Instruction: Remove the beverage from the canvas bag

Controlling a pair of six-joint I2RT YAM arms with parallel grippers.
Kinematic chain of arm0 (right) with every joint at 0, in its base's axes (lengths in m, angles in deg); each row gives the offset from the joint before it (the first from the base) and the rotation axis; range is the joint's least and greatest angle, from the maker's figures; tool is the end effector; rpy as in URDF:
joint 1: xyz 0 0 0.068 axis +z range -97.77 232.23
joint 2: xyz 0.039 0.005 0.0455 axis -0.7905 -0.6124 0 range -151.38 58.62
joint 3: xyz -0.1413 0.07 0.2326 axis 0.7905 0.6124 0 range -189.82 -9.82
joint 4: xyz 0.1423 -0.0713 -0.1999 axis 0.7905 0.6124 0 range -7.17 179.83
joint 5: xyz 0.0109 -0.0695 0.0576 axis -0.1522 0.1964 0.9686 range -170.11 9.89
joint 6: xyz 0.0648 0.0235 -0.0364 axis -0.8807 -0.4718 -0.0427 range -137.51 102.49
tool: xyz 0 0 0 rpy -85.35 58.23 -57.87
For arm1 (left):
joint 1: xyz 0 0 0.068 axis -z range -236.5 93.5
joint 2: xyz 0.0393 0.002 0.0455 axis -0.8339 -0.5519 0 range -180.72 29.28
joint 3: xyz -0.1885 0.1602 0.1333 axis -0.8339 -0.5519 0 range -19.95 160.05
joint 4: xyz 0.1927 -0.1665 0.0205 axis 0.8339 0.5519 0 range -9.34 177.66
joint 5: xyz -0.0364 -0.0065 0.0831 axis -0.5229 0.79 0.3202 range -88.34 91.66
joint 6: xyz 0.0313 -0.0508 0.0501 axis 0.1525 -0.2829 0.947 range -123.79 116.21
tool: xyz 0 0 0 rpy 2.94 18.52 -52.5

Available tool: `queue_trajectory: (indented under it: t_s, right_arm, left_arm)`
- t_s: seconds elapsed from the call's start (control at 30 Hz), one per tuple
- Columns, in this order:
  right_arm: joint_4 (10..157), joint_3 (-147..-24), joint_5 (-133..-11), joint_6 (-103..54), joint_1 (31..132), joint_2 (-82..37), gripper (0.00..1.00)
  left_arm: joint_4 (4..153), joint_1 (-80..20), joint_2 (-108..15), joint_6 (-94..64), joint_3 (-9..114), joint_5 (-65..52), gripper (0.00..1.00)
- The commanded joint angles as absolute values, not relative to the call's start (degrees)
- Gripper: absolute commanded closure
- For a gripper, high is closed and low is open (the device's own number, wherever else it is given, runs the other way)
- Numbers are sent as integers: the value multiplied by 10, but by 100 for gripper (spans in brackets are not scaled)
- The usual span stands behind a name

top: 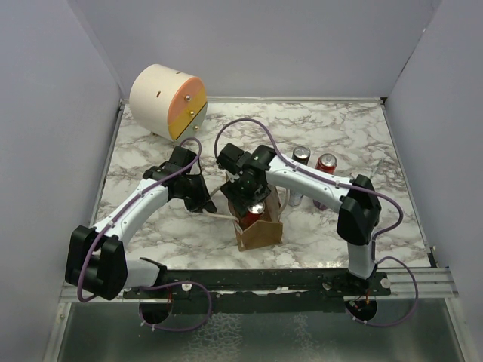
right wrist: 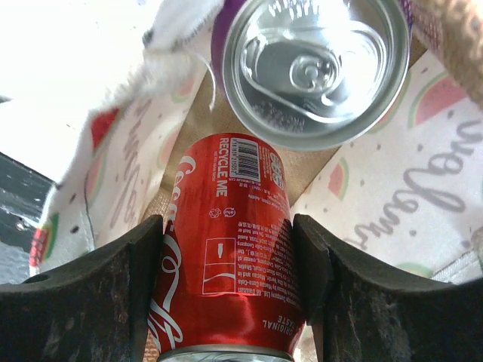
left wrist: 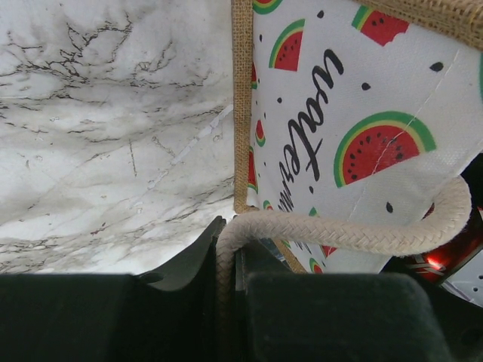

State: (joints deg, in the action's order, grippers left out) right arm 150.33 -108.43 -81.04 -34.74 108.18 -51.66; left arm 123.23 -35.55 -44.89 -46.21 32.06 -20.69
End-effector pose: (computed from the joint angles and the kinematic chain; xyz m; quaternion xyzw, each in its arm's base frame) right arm 0.2174 0.3197 0.2415 -0.3292 0.9395 0.0497 0.0805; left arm 0.2219 -0.1121 0.2186 -0.1366 0.9484 -0.2736 0.0833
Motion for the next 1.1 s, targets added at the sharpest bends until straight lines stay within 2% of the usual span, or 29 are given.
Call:
queue_trajectory:
  t_s: [0.0, 0.23, 0.47, 0.77, 0.9, 1.07]
  right_arm:
    - [1525, -1129, -817, -352, 1088, -530, 77]
    - [1550, -1161, -841, -357, 1088, -505, 83]
    - [1573, -1214, -857, -366, 1088, -467, 97]
    - [1634, -1371, -938, -362, 1088, -482, 98]
    - [1624, -1399, -988, -357, 1087, -475, 98]
    - [1590, -1401, -1125, -354, 1086, -451, 98]
  left_arm:
    - [1236, -359, -450, -451, 339, -214, 100]
    - [1233, -359, -449, -451, 334, -219, 100]
    - [1222, -359, -452, -449, 326, -233, 100]
    - [1229, -359, -451, -435, 330, -241, 100]
    - [1230, -359, -444, -431, 330, -242, 100]
    - [1218, -359, -434, -436, 315, -245, 100]
